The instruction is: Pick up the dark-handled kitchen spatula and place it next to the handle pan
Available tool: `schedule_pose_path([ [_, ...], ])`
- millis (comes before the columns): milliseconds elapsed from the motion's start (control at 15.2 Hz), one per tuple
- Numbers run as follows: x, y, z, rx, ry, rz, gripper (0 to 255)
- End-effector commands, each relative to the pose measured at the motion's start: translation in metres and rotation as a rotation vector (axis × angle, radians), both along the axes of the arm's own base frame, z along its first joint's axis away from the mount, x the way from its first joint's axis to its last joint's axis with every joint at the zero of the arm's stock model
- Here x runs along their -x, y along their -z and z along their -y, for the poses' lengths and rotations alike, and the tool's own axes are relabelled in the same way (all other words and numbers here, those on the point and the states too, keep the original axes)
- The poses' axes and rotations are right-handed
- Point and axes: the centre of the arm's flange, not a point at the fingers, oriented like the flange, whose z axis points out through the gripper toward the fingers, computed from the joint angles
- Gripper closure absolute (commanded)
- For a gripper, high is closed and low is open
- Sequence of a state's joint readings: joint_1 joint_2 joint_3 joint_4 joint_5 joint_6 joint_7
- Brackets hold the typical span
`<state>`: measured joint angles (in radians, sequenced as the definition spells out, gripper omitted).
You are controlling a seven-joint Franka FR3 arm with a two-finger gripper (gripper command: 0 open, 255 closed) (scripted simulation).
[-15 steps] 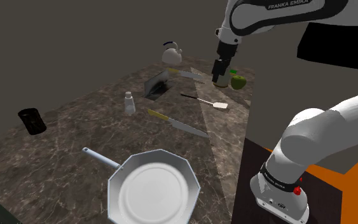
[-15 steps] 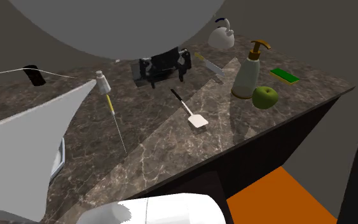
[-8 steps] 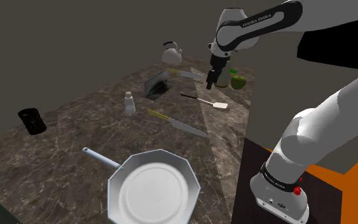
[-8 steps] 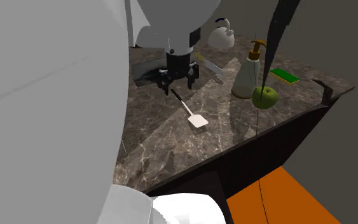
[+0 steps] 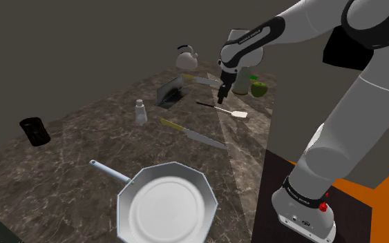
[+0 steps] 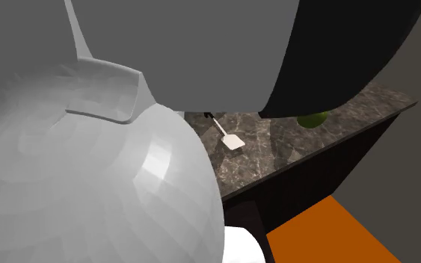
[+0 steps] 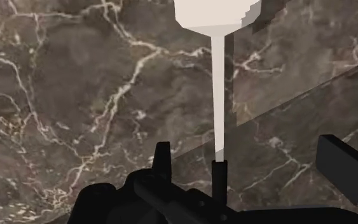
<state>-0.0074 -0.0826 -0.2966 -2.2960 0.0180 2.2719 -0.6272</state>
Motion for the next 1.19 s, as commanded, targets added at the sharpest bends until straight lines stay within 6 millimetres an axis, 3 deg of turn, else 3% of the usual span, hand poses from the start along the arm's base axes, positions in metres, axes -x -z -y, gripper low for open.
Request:
schedule_pose_path([
  [0, -0.005, 0.014, 0.004, -0.001, -0.006, -0.001, 0],
  [396, -0.007, 0.049, 0.004, -0.001, -0.006, -0.001, 0],
  [924, -0.007, 0.049, 0.004, -0.001, -0.006, -0.001, 0],
  [990, -0.007, 0.049, 0.004, -0.001, -0.006, -0.001, 255],
  [1122, -0.007, 0.049, 0.004, -0.001, -0.006, -0.001, 255],
])
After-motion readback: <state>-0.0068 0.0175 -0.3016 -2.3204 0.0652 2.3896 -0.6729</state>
